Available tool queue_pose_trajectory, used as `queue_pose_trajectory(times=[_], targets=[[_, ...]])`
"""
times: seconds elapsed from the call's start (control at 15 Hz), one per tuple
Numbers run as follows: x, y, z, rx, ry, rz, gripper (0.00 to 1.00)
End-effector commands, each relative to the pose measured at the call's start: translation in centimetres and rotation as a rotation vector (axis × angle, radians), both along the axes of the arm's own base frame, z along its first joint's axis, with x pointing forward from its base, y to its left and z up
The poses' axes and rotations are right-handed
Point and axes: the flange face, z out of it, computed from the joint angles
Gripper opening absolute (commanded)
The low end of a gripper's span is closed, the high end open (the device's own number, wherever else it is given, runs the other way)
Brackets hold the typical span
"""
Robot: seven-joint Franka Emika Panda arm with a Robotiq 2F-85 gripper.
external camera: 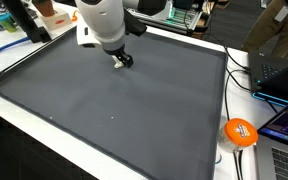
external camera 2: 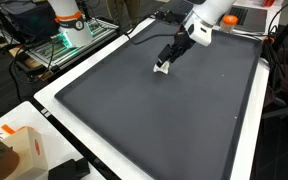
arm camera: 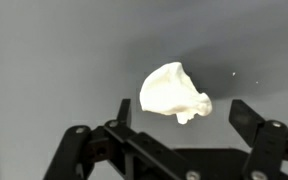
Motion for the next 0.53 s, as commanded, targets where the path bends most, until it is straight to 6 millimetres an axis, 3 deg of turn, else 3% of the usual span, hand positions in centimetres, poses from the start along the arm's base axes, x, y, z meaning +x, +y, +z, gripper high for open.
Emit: queue_pose_trajectory(times=[0.0,0.47], targets=[[-0.3,-0.2,4.4,0.006,-0.042,-0.010,1.00],[0.5,-1.4,16.1,-0.031,-0.095,-0.035,1.00]])
